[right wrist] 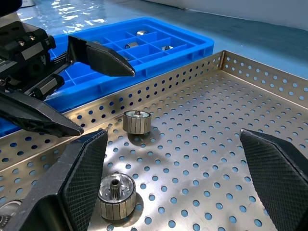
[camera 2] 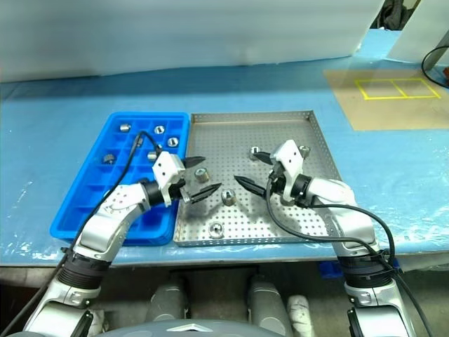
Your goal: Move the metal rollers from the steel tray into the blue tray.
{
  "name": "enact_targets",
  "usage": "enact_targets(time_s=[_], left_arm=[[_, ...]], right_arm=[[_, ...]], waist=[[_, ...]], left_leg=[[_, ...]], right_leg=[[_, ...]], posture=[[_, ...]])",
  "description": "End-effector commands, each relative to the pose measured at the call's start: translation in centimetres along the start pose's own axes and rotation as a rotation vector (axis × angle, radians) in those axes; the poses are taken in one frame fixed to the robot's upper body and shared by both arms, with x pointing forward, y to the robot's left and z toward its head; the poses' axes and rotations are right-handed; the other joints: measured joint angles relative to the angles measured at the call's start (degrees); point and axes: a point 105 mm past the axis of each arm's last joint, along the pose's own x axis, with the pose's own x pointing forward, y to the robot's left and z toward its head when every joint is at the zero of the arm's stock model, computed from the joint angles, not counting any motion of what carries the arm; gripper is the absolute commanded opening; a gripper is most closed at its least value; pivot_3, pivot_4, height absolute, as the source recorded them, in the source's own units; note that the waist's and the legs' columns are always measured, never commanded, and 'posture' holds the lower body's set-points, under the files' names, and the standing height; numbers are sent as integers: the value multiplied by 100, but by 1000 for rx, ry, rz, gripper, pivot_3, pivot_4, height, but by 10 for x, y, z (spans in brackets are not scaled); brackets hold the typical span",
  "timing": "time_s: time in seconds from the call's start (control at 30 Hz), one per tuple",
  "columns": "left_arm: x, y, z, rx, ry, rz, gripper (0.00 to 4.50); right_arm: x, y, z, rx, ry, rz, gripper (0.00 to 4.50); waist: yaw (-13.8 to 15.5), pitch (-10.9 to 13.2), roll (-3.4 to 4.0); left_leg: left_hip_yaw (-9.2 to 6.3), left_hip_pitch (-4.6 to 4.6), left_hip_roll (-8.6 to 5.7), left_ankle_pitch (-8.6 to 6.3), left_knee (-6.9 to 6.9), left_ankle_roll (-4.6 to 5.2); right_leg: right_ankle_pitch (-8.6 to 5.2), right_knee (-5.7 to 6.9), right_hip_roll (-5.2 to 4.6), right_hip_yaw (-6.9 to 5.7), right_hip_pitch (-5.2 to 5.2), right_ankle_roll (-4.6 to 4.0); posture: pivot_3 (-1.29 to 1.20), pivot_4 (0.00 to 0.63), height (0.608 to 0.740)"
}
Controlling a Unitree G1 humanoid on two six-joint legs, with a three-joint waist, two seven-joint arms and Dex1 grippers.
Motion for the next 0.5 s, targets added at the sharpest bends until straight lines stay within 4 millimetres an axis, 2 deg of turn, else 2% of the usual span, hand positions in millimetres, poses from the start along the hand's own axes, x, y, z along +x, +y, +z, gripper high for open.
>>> enact_targets(time_s=[0.03,0.37,0.5], left_arm=[[2,-3,10,24,-20,-20,4415],[2,1,11,25,-13,-14,4415],[4,9,11,50,53,-8,4415]], right_arm=[[-3,-1,13,-29,-38,-2,4492],[-2,0,12,-25,-32,-6,4492],[-1,0,10,-26,-20,-2,4492]], waist=[[-4,0,0],[-4,0,0],[-5,0,0]], left_leg=[[0,0,0,0,0,0],[0,0,0,0,0,0],[0,0,0,0,0,0]], right_leg=[[0,0,0,0,0,0],[0,0,0,0,0,0],[0,0,0,0,0,0]], posture=[[-148,150,740],[-153,150,740],[-152,150,740]])
